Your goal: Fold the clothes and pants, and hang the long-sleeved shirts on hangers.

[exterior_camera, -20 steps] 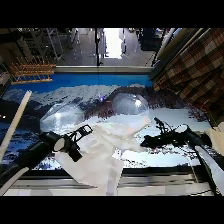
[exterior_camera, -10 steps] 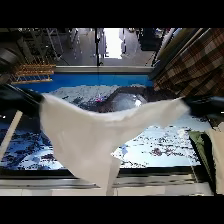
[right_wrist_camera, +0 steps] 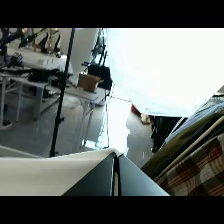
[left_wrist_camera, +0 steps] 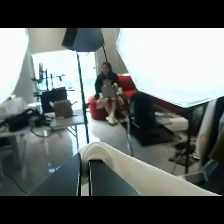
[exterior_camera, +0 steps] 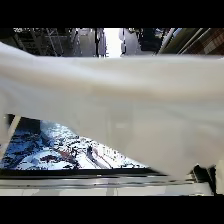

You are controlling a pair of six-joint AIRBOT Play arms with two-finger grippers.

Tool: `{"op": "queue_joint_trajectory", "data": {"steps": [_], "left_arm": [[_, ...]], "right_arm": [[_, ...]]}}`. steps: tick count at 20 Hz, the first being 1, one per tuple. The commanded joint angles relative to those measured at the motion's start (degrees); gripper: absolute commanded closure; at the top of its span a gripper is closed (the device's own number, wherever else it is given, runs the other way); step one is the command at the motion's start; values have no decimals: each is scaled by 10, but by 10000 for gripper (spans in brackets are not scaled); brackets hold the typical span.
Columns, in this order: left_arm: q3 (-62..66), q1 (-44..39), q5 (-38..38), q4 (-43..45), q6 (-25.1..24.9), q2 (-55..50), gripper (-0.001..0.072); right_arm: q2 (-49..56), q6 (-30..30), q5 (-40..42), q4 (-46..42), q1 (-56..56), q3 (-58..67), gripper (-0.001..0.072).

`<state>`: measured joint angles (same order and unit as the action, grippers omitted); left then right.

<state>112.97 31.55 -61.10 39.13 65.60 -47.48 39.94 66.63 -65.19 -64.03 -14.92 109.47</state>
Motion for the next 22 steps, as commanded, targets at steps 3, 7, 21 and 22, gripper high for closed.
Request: {"op": "queue_joint_trajectory", "data": {"steps": [3, 7, 21, 22], "left_arm": [[-178, -55, -27, -98, -54, -140, 700], [-246, -171, 58, -68, -103, -348, 700], [-166, -88, -253, 433, 146, -518, 308], [-226, -75, -256, 422, 145, -484, 307]], "right_arm": [[211, -2, -48, 121, 4, -67, 696], [436, -5, 38, 104, 85, -150, 696], [609, 59, -134, 83, -39, -228, 335], [579, 48, -150, 85, -59, -290, 332]]}}
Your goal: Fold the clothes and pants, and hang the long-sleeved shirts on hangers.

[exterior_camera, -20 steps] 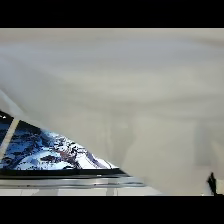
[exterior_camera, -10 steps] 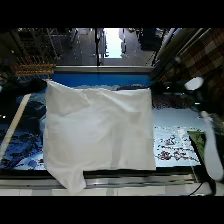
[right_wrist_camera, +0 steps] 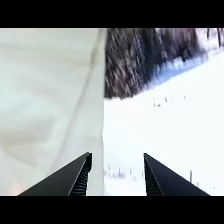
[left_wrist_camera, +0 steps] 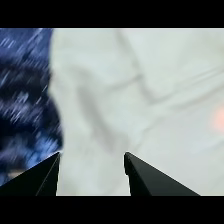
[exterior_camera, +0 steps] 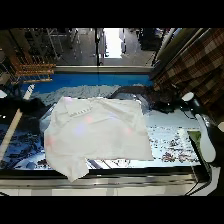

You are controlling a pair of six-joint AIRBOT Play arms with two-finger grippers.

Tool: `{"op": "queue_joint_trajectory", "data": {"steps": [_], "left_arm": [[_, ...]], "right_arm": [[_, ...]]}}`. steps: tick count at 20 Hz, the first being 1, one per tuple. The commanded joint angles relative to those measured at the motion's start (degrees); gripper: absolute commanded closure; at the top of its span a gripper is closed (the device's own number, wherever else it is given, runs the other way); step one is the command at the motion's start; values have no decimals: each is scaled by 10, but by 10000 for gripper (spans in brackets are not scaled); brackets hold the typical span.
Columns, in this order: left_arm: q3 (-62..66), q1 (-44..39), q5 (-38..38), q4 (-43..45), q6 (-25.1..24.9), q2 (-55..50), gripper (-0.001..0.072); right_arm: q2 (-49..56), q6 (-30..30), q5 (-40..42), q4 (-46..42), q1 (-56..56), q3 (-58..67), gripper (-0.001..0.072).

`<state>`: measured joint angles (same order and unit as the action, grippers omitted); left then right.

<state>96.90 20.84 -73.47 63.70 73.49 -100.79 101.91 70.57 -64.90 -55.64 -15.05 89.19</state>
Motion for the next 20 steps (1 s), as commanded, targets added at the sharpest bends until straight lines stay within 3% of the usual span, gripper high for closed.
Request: {"op": "queue_joint_trajectory", "data": {"steps": [1, 2, 3, 4, 5, 6, 10, 13, 18, 19, 20], "left_arm": [[-139, 45, -120, 135, 55, 90, 307], [-230, 56, -100, 94, 35, 140, 303], [-314, 66, -78, 75, 22, 186, 223], [-396, 75, -52, 69, 13, 231, 94], [-459, 83, -39, 64, -5, 263, 21], [-510, 90, -35, 63, -28, 285, -5], [-582, 91, 10, -5, -87, 288, -1], [-582, 89, 61, -34, -89, 275, 0], [-582, 56, 79, -53, -99, 244, 25], [-582, 44, 85, -54, -99, 236, 118], [-582, 33, 86, -55, -99, 230, 273]], "right_arm": [[-82, -13, -156, 8, -77, -164, 318], [-123, -37, -157, 18, -95, -237, 275], [-165, -59, -160, 28, -110, -311, 208], [-195, -85, -163, 31, -119, -368, 191], [-214, -107, -167, 29, -122, -415, 190], [-221, -115, -164, 31, -122, -444, 189], [-213, -125, -156, 56, -121, -470, 190], [-206, -126, -153, 60, -118, -470, 192], [-172, -120, -131, 59, -65, -470, 208], [-162, -117, -129, 59, -53, -470, 282], [-156, -117, -125, 61, -43, -469, 428]]}}
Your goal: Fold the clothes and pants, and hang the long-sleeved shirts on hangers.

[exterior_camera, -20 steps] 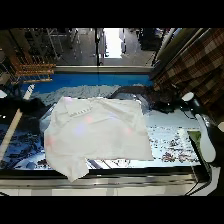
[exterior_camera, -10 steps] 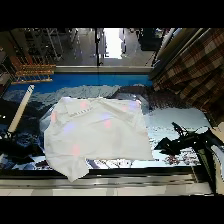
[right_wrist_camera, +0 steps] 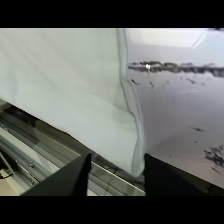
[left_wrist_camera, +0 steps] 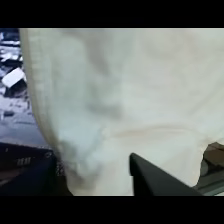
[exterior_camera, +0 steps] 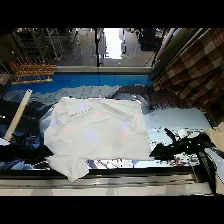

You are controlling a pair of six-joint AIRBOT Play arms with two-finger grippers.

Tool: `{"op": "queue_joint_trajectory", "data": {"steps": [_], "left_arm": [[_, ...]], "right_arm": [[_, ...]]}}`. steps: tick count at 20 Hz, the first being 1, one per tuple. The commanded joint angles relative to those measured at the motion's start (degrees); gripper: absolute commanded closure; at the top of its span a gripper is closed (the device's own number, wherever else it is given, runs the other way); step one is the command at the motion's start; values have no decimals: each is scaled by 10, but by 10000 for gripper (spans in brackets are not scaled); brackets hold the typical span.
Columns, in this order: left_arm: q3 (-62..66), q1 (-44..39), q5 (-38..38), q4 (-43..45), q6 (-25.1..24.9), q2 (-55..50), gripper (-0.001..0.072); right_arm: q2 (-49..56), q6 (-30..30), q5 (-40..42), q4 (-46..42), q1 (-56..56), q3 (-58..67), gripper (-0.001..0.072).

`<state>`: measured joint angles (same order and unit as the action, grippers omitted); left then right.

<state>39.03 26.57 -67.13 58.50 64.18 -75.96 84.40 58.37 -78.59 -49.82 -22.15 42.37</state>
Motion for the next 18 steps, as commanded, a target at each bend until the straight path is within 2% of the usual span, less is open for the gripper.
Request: {"op": "queue_joint_trajectory", "data": {"steps": [1, 2, 3, 5, 6, 8, 10, 12, 15, 17, 18], "left_arm": [[-3, -35, 19, -3, -6, -23, 481], [-3, -42, 10, -3, -9, -25, 691], [-3, -45, 1, -5, -18, -22, 700], [11, -37, -39, -8, -14, -6, 701], [33, -27, -79, -14, -12, 10, 701], [107, 0, -172, -83, -12, 59, 701], [213, 31, -256, -234, -12, 122, 701], [345, 65, -280, -438, 5, 188, 700], [549, 125, -231, -699, 10, 257, 700], [680, 187, -150, -823, 9, 278, 699], [739, 220, -109, -856, 10, 278, 700]], "right_arm": [[19, 4, 19, 7, 30, -1, 598], [14, 4, 16, 18, 29, 0, 651], [5, -2, 6, 26, 25, 4, 693], [-35, -2, -38, 31, 24, 30, 694], [-69, 0, -59, 35, 24, 55, 695], [-158, 16, -73, 36, 24, 130, 695], [-259, 31, -72, 32, 24, 236, 696], [-349, 51, -49, 12, 24, 363, 696], [-446, 55, 24, -56, 24, 553, 696], [-477, 54, 81, -114, 24, 666, 696], [-481, 53, 106, -145, 24, 718, 696]]}}
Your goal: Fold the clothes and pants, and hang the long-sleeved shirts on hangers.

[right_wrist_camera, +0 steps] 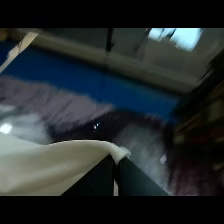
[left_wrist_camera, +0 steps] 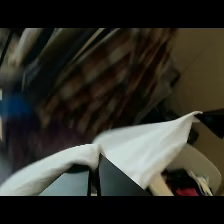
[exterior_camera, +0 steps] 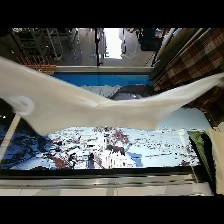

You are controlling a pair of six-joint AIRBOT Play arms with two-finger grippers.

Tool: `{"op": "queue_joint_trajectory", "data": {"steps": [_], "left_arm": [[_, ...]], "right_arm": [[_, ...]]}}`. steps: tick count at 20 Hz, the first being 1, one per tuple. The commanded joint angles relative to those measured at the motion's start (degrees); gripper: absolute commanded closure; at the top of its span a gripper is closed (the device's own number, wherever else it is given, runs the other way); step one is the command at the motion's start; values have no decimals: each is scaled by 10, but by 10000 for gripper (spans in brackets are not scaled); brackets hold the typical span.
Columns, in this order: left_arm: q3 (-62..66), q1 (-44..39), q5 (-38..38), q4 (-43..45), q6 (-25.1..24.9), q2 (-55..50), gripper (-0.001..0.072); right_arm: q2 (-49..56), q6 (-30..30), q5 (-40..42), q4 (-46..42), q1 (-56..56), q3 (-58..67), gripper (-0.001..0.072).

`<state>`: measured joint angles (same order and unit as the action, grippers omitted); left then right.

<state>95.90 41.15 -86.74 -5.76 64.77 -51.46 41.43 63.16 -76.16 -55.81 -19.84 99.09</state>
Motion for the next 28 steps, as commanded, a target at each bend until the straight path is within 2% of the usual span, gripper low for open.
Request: {"op": "queue_joint_trajectory", "data": {"steps": [1, 2, 4, 6, 8, 10, 12, 13, 15, 18, 20, 22, 24, 26, 28], "left_arm": [[223, 105, 124, -225, 4, 26, 700], [259, 126, 146, -221, 5, 18, 700], [266, 143, 139, -187, 14, 1, 699], [242, 142, 94, -85, 34, -25, 699], [179, 121, 44, 42, 58, -40, 699], [66, 40, 23, 153, 49, -45, 699], [-81, -67, 29, 263, 16, -50, 699], [-153, -109, 47, 307, 3, -57, 698], [-297, -181, 146, 364, -38, -83, 698], [-430, -238, 353, 376, -87, -187, 698], [-422, -247, 413, 352, -87, -298, 698], [-369, -246, 414, 304, -87, -410, 698], [-289, -246, 367, 288, -86, -494, 699], [-219, -244, 316, 289, -59, -539, 699], [-185, -232, 280, 298, -45, -545, 700]], "right_arm": [[-50, 2, 104, -110, 1, 195, 696], [-47, 1, 127, -124, 1, 218, 696], [-40, -12, 153, -127, 1, 226, 696], [-15, -11, 132, -100, 1, 207, 695], [30, -11, 61, -36, 1, 169, 695], [90, -3, -24, 34, 1, 116, 695], [154, 5, -66, 59, 22, 46, 695], [187, 4, -67, 54, 45, 3, 695], [256, 2, -28, 19, 104, -80, 695], [376, 4, 144, -55, 162, -176, 695], [473, 9, 263, -56, 168, -192, 695], [562, 9, 372, -52, 167, -192, 695], [607, 8, 426, -41, 167, -192, 695], [618, 5, 424, -44, 167, -192, 695], [617, 3, 376, -56, 163, -179, 695]]}}
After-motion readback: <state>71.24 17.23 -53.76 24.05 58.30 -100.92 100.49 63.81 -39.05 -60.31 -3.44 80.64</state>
